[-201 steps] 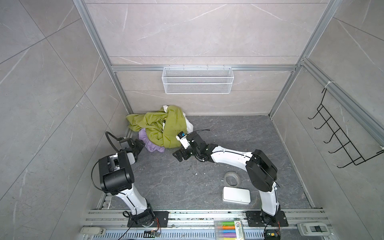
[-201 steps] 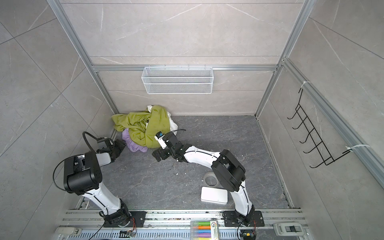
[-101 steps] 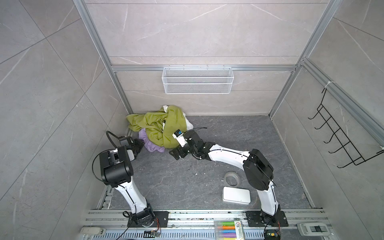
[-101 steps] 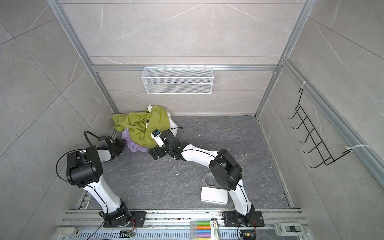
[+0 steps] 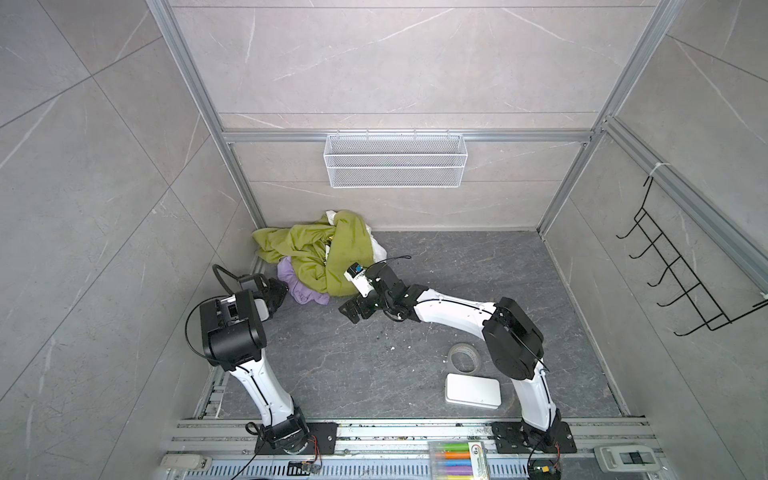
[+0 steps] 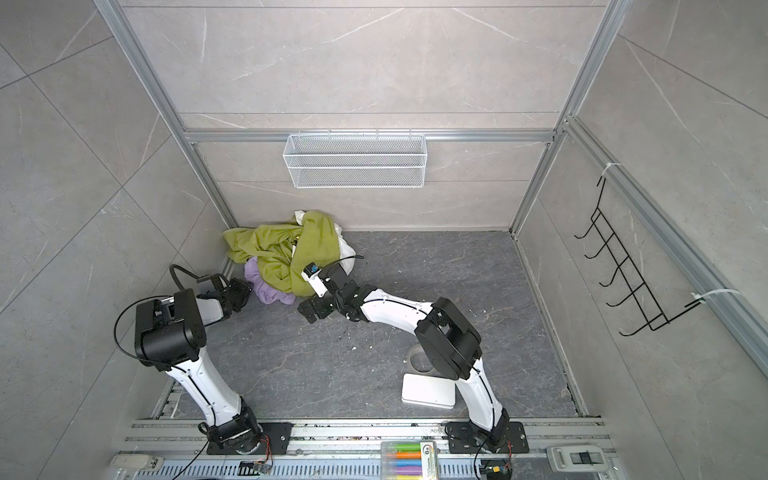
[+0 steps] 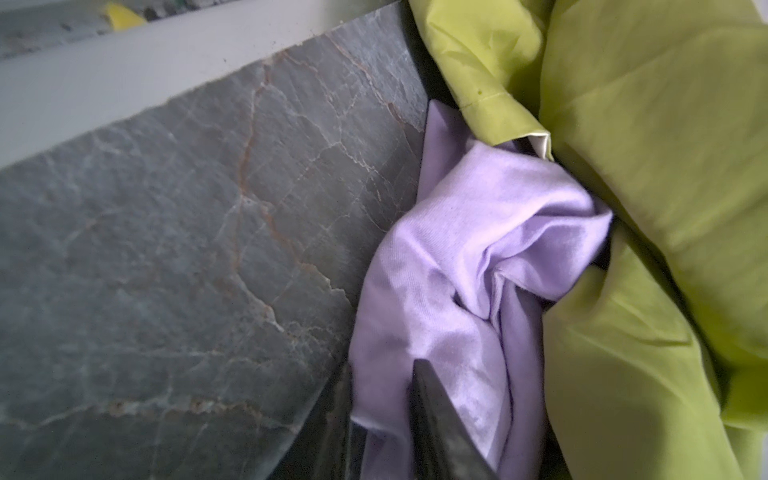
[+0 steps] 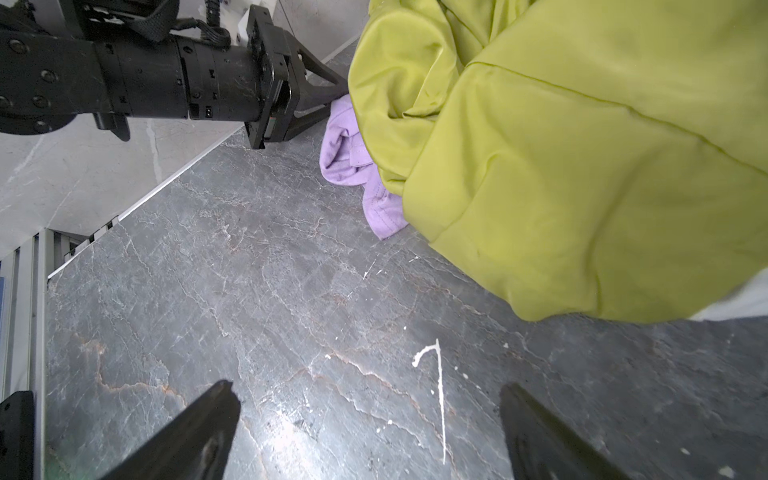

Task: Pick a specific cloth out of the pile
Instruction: 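Close the left gripper on the lavender shirt edge beside the green jacket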

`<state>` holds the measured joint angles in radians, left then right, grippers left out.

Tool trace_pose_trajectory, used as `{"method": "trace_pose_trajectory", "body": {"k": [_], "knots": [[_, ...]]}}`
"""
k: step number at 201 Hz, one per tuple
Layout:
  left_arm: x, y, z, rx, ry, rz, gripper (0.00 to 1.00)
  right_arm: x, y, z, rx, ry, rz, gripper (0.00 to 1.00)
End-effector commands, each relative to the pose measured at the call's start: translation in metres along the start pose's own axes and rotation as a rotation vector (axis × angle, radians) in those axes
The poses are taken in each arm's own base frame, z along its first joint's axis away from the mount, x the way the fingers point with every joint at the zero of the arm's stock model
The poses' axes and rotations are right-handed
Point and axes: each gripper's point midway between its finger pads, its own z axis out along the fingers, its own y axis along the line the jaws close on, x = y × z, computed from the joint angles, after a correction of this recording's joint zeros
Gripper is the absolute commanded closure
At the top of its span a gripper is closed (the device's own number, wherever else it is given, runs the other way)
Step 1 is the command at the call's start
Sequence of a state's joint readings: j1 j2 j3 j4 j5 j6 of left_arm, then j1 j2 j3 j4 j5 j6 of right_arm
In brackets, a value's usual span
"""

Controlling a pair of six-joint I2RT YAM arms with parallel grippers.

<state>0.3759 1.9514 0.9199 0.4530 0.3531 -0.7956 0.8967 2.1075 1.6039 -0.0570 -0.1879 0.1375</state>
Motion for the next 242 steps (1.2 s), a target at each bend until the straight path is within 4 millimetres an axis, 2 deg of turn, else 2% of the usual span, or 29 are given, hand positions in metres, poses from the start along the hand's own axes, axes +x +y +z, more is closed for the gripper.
{"method": "trace_pose_trajectory", "body": {"k": [1,19,78,134,242], "knots": [[-0.011,-0.015,0.001,0.06,-0.012,0.016,0.79,0.001,0.002,0.0,0.003,0.01,-0.003,0.0],[-0.012,-0.016,0.001,0.064,-0.013,0.019,0.86,0.002,0.002,-0.001,0.003,0.008,-0.002,0.0],[-0.012,-0.018,-0.003,0.066,-0.026,0.031,1.0,0.004,0.002,-0.006,0.01,0.002,0.002,0.0],[-0.016,-0.025,-0.011,0.071,-0.038,0.044,1.0,0.006,0.003,-0.009,0.009,-0.004,0.013,0.0],[-0.025,-0.047,-0.036,0.092,-0.07,0.073,1.0,-0.008,0.011,-0.018,0.022,-0.038,-0.02,0.0]]}}
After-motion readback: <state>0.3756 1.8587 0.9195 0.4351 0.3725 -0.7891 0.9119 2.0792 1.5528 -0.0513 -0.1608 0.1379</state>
